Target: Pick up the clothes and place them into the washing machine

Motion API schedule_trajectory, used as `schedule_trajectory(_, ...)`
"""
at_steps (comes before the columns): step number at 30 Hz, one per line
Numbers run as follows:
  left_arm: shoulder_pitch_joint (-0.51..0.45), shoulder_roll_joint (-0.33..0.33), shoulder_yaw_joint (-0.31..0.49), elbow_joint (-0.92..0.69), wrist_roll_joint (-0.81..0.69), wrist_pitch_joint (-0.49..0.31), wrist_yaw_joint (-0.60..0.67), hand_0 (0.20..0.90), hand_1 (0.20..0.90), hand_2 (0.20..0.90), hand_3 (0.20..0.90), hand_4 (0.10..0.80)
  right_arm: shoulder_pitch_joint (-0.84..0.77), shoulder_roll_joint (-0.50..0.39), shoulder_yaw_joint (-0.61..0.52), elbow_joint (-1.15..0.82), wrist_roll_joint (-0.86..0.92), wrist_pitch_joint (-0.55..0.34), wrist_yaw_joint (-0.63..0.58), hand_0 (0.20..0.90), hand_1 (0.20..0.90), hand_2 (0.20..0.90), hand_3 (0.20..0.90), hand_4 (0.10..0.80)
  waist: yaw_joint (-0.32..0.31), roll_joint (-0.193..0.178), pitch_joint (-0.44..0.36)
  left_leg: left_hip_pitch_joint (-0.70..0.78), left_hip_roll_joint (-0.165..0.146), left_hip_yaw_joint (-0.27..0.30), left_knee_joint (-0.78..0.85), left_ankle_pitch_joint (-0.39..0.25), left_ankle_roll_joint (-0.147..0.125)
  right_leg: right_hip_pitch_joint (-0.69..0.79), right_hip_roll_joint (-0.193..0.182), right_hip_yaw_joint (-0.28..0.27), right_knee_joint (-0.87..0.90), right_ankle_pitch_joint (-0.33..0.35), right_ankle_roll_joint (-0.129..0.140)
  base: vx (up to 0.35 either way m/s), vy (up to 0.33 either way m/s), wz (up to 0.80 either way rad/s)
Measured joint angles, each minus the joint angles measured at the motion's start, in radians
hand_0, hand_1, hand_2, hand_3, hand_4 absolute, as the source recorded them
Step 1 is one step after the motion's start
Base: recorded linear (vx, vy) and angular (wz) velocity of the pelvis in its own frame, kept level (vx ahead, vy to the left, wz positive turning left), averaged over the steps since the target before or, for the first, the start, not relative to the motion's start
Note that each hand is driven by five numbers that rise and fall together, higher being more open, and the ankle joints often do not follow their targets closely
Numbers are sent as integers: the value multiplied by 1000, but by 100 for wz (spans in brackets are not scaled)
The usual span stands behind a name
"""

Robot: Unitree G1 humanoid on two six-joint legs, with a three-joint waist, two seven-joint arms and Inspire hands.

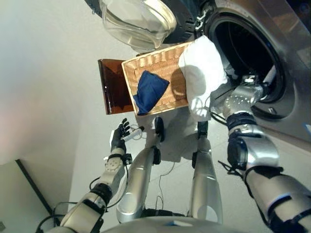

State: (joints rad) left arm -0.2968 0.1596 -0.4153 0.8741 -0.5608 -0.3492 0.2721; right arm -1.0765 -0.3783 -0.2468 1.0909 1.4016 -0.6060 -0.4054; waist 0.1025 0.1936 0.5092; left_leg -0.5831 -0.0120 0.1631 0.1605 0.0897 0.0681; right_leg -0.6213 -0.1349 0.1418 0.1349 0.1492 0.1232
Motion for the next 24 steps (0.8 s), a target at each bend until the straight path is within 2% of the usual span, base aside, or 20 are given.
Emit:
schedule_trajectory(5,0,2,-1,-1,0,0,-12,900,900,900,900,800,-56,-95,6,60,-1,20,-13,200,200,200,200,300,6,9,-6,0,-5,4,-5,0,0,-2,-5,1,-2,0,1,0,0,0)
schedule_trajectory(13,0,4,-38,-21,0,-4,-14,900,900,900,900,800,-103,-123,20,113,0,42,-35,200,200,200,200,300,24,13,-9,-3,-8,11,-10,0,0,-14,-6,11,1,0,1,4,-6,-2)
schedule_trajectory(20,1,5,-38,-23,0,-4,-15,900,900,900,900,800,-166,-158,82,203,-5,103,-38,200,200,200,200,300,29,13,-9,-6,-9,12,-17,1,1,-20,-6,12,0,-1,1,0,0,0)
schedule_trajectory(24,1,5,-38,-41,0,-4,-15,900,900,900,900,800,-207,-174,97,211,-15,107,-51,200,200,200,200,300,33,13,-9,-18,-11,12,-25,6,7,-36,-7,12,2,0,10,-2,2,1)
